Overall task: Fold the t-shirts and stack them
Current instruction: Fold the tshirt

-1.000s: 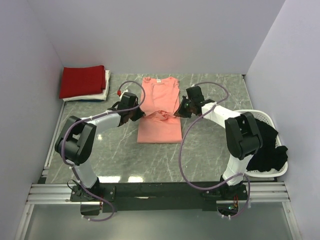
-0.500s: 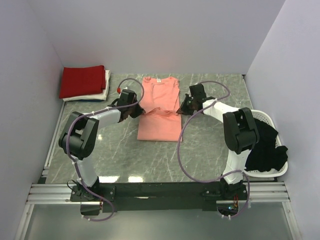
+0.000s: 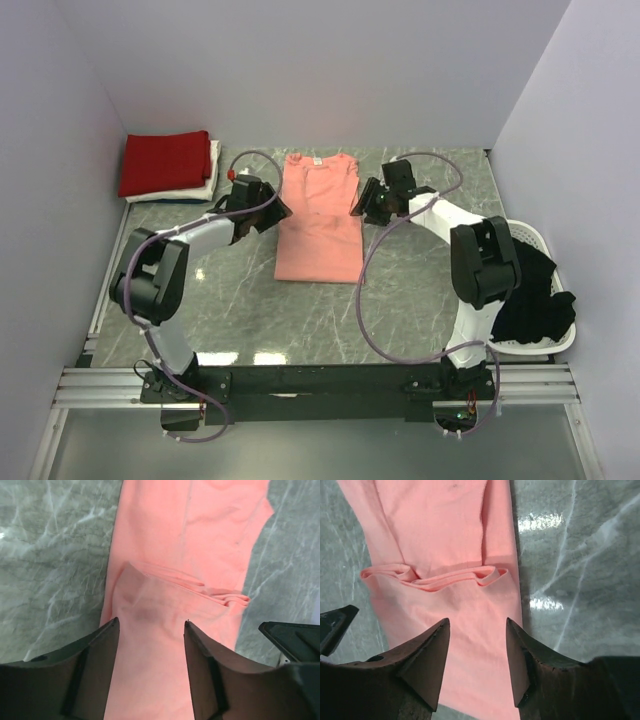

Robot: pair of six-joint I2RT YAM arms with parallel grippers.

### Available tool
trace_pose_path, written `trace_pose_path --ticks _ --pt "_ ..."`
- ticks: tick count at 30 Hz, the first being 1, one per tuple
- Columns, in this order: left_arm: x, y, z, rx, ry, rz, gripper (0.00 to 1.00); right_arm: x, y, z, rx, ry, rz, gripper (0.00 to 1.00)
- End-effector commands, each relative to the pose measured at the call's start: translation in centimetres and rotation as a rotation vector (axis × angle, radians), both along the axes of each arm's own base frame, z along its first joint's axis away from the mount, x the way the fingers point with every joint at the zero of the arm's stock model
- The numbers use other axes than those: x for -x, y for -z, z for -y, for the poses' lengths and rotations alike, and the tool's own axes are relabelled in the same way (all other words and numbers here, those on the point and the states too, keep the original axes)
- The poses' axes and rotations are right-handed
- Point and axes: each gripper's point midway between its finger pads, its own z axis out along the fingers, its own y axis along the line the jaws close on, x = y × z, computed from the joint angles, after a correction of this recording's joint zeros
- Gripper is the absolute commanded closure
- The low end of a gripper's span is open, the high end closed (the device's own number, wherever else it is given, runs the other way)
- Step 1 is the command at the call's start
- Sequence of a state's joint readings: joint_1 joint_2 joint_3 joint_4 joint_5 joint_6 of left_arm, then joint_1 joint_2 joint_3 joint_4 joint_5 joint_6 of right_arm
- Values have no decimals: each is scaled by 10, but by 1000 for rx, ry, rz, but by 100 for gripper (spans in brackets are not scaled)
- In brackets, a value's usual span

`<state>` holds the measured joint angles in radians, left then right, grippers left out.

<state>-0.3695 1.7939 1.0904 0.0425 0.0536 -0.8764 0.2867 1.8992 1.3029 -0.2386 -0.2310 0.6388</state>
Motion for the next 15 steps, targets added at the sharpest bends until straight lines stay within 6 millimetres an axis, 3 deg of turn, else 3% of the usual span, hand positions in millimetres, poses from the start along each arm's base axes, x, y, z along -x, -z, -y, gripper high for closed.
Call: trace_pose_path --ticks 1,4,5,9,15 --pt "-2 -54 -2 11 -1 148 43 -2 -52 5 34 5 139 46" --pt "3 -53 13 17 36 148 58 9 -55 -14 43 -43 155 54" --pt "3 -52 18 24 47 146 70 9 -54 -20 48 -56 156 57" --pt "-1 -42 42 43 108 120 99 11 -42 -50 68 -126 139 67" --pt "-13 -3 53 13 143 32 99 -2 -11 -68 79 -173 86 71"
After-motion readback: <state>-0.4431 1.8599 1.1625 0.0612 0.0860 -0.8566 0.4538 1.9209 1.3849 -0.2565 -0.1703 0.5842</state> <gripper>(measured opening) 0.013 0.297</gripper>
